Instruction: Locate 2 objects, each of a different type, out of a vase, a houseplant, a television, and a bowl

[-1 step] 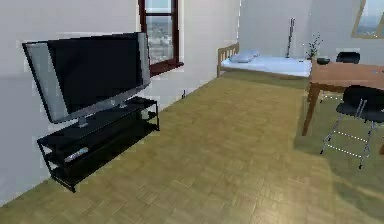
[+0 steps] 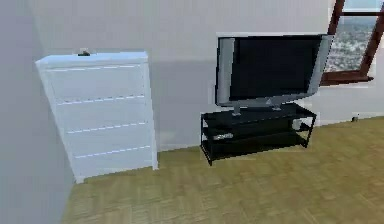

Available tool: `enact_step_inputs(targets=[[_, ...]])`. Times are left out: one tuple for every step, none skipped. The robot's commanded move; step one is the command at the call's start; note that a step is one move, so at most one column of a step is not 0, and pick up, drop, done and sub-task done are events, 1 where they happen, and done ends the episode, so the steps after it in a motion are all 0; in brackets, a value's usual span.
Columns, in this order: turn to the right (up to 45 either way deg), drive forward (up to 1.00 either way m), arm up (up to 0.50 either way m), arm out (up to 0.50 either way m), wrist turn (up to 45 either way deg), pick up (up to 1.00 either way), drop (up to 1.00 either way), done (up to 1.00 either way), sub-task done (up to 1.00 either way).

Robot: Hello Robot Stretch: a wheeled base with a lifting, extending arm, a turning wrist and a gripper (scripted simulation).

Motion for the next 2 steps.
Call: enact_step_inputs(targets=[[-6.0, 0.00, 0.00, 0.00, 0.0, 0.00, 0.00, 0.00, 0.00], [0.0, 1.00, 0.00, 0.00, 0.0, 0.00, 0.00, 0.00, 0.00]])
